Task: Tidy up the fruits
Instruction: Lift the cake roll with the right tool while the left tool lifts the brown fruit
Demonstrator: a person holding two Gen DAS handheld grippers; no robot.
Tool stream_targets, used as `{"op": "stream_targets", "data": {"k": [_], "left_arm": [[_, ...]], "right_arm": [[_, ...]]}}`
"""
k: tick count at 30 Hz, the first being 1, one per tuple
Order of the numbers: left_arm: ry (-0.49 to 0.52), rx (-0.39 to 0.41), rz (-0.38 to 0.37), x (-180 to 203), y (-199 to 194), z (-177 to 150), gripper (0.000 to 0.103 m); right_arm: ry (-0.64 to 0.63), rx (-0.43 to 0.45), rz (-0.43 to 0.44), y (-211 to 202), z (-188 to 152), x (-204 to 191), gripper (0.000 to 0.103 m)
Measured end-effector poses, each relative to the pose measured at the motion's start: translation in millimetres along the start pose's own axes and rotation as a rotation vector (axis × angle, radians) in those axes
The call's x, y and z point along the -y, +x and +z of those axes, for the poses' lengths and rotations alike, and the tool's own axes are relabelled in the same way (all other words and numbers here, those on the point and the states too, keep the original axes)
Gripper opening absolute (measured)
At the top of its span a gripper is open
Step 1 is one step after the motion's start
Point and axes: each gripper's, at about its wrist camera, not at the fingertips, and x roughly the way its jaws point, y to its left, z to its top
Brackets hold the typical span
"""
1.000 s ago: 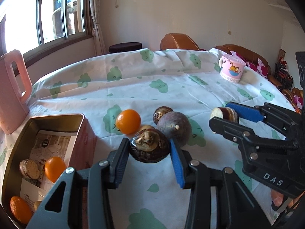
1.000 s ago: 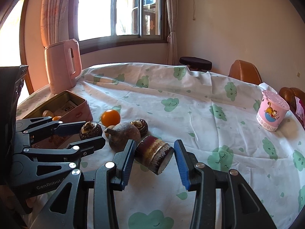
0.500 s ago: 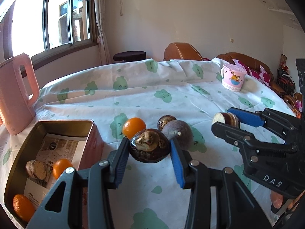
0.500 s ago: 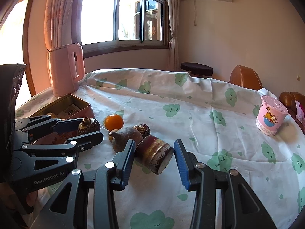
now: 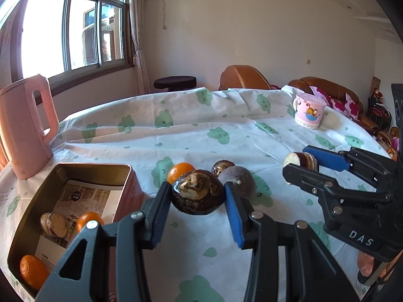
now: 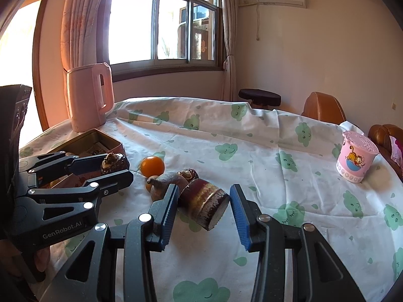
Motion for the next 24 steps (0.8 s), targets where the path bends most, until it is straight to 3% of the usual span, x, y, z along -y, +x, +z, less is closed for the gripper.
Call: {"op": "stream_targets", "data": {"k": [24], "left_arm": [[-0.013, 0.079, 0.012, -3, -16, -2, 0.044]], "right_arm": [[0.003, 0.062, -0.008, -12, -2, 0, 0.044]]}}
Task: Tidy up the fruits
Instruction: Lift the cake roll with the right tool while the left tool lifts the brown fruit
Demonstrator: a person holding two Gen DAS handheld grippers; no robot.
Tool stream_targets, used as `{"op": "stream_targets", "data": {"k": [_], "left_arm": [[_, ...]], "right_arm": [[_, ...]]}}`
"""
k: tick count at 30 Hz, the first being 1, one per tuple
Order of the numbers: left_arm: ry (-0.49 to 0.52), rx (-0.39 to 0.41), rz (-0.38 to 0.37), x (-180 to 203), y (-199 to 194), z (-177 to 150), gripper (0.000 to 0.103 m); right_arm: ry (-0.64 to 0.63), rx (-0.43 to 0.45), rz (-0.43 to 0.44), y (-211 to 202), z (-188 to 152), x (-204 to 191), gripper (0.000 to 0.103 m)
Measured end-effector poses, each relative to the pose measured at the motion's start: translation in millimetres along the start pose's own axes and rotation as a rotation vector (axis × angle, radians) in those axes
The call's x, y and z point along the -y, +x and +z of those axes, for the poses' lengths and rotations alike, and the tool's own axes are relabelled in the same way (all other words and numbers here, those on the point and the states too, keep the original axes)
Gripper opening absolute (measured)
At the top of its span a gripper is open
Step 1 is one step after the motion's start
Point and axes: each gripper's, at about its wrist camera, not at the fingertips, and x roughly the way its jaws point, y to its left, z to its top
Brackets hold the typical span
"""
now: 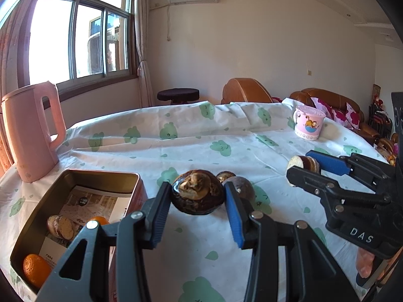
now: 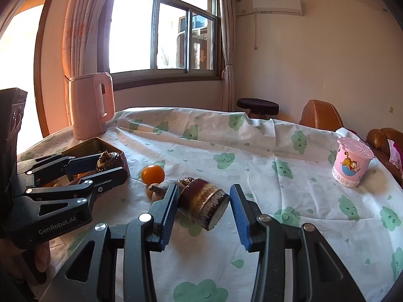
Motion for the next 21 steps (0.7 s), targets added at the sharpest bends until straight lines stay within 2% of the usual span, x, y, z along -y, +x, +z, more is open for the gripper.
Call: {"op": "stream_targets", "data": {"k": [21], "left_arm": [[-0.018, 0.059, 0.014, -2.2, -10.3, -1.0, 0.044]], "right_arm": [[0.01, 0.049, -0.011, -7.8, -1.1, 3.5, 0.044]]}}
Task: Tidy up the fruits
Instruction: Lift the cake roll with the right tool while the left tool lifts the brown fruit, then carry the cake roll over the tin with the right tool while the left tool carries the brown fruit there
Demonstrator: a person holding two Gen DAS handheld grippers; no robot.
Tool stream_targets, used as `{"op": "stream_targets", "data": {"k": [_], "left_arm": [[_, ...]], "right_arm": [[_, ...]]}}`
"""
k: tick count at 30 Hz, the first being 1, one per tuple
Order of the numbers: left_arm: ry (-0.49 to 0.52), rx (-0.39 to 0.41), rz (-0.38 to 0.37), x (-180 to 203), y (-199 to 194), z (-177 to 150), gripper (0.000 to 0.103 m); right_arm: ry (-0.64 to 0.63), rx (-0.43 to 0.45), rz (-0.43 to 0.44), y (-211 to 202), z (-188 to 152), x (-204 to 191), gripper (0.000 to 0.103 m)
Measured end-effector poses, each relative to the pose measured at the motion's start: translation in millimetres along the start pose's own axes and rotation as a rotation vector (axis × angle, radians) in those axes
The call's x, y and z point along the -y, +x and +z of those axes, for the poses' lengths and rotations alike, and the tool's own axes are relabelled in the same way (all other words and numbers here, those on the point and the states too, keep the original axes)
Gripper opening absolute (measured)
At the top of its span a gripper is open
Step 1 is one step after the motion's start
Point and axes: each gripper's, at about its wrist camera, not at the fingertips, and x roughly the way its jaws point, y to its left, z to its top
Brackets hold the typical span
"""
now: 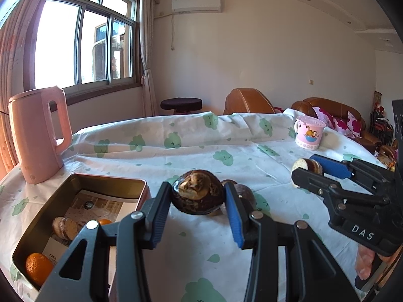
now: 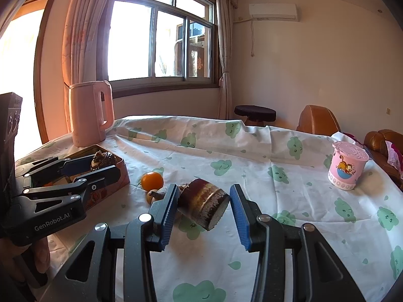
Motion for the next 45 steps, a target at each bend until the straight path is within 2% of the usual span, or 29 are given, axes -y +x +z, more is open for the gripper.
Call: {"op": "stream_targets", "data": {"k": [10, 13, 20, 29, 37, 45], "left_arm": [[-0.012, 0.045, 0.028, -3, -9, -1, 0.044], [-0.028, 0.035, 0.039, -8, -10, -2, 0.044], [-0.072, 0.015, 0.069, -35, -18, -4, 0.044], [-0.11, 0.002, 0.131, -79, -25, -1, 0.044], [-0.126, -0.042, 0.188, -116, -26, -2, 0.044], [-0.135, -0.078, 0.226, -134, -24, -6, 0.044]], "right_arm": [[-0.017, 0.033, -0.015, -8, -1, -5, 0.044], [-0.03, 0.024, -0.002, -7, -1, -10, 0.044], [-0.067, -0.002, 0.063, 1, 5, -33, 0.044], [-0.117, 0.008, 0.14, 8, 32, -71, 0.044], [-0.156, 0.008, 0.209, 20, 54, -105, 0.044], [-0.178, -0.006, 0.261, 34, 62, -135, 0.044]]}}
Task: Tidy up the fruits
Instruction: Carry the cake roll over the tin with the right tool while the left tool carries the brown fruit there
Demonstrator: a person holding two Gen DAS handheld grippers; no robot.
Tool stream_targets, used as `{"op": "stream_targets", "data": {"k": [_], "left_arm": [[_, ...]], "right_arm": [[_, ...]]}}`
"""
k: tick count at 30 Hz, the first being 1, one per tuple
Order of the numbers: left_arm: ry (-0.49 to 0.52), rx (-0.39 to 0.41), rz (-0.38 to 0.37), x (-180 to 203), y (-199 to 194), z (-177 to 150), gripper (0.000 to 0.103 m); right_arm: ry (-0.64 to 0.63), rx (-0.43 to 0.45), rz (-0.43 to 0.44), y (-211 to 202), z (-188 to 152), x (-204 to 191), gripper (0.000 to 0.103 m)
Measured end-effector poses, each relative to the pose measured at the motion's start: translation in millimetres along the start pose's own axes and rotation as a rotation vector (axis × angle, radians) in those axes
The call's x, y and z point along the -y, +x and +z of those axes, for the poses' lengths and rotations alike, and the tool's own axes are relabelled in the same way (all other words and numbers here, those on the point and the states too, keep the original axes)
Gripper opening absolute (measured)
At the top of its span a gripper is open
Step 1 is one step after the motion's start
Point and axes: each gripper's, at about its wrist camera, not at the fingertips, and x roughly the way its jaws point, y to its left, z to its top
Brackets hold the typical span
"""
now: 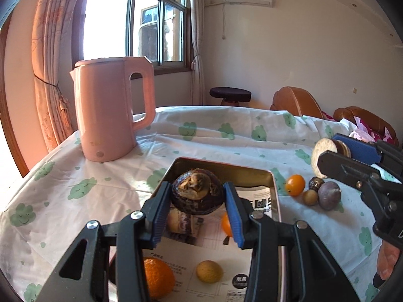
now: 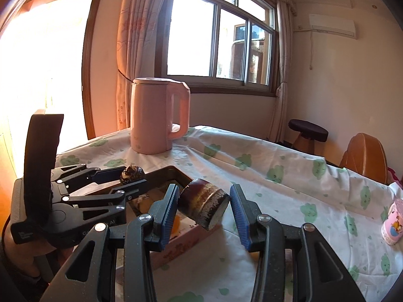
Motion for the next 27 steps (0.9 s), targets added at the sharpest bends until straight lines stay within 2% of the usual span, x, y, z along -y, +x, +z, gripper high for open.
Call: {"op": "stream_targets", "data": {"k": [12, 27], "left_arm": [[-0.02, -0.032, 0.032, -20, 7, -7, 0.044], [-0.03, -0.048, 0.044, -33, 9, -12, 0.044]], "right_arm": [[-0.025, -0.05, 0.036, 31, -5, -27, 0.044], [-0.032, -0.086, 0.052, 47, -13, -40, 0.044]]}}
